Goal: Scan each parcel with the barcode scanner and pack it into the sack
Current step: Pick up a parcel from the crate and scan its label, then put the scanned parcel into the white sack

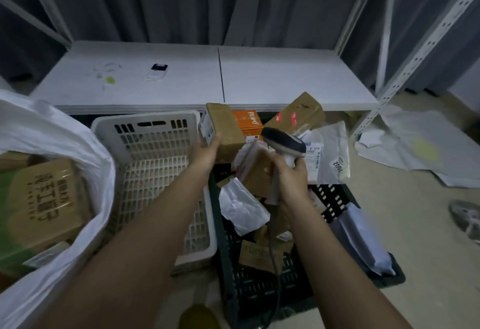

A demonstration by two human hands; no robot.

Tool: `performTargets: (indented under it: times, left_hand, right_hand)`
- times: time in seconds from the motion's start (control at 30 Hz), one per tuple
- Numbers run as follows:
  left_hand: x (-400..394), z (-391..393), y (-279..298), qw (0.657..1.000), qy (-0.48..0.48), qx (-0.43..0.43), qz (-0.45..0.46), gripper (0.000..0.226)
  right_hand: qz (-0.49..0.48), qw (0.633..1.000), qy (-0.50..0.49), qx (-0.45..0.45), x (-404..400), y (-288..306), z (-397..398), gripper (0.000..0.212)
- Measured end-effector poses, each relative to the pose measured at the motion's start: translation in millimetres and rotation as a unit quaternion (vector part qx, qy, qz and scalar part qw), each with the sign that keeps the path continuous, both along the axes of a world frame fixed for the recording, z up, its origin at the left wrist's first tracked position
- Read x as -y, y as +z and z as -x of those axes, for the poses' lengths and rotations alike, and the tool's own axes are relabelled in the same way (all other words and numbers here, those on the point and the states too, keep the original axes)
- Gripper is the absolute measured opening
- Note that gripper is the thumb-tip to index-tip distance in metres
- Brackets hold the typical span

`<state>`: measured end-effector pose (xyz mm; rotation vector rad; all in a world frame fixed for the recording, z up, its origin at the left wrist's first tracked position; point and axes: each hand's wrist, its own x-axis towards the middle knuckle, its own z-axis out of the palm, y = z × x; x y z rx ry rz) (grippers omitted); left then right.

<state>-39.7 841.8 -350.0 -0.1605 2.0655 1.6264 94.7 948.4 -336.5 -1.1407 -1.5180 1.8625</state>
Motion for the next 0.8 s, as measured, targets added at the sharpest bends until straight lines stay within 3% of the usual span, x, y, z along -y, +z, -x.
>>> performTargets:
  times: [0.1, 0.27, 0.43, 0.5, 0.6, 0.67, 0.8]
  left_hand:
    - [-7.8, 23.4, -19.1, 0.999, 0.01, -0.012, -0.048, 0.034]
    - [-2.2, 47.2, -51.8, 0.997, -0.031, -0.056, -0.034, 0.048]
    - [10.1, 53.1, -68.4, 0.999, -0.042, -0.027, -0.019, 0.055]
    - [13.0, 45.9, -61.1, 0.996, -0.025, 0.006, -0.088, 0.045]
    - [28.6, 32.6, -40.4, 0.982, -0.014, 0.055, -0.178, 0.036]
    - [45.2, 19.7, -24.9, 0.968, -0.063, 0.095, -0.225, 0.04]
    - [84.5, -10.2, -0.4, 0.951, -0.137, 0.113, -0.252, 0.06]
  right_hand:
    - [-0.081, 0.996, 0.021, 0.035, -9.2, -7.7, 49.4, 0.06]
    - [-0.217, 0.967, 0.077, 0.106, 0.0, -15.7, 122.9, 0.085]
    - [-0.326, 0.919, 0.151, 0.163, 0.6, -24.7, 146.0, 0.086]
    - [-0.299, 0.929, 0.147, 0.16, -3.8, -23.7, 137.9, 0.083]
    - [-0.17, 0.974, 0.13, 0.081, -4.1, -14.7, 107.6, 0.081]
    - [-0.089, 0.986, 0.137, 0.041, 1.0, -6.8, 80.5, 0.082]
    - [-0.016, 0.99, 0.143, -0.011, 20.7, 17.3, 30.5, 0.056]
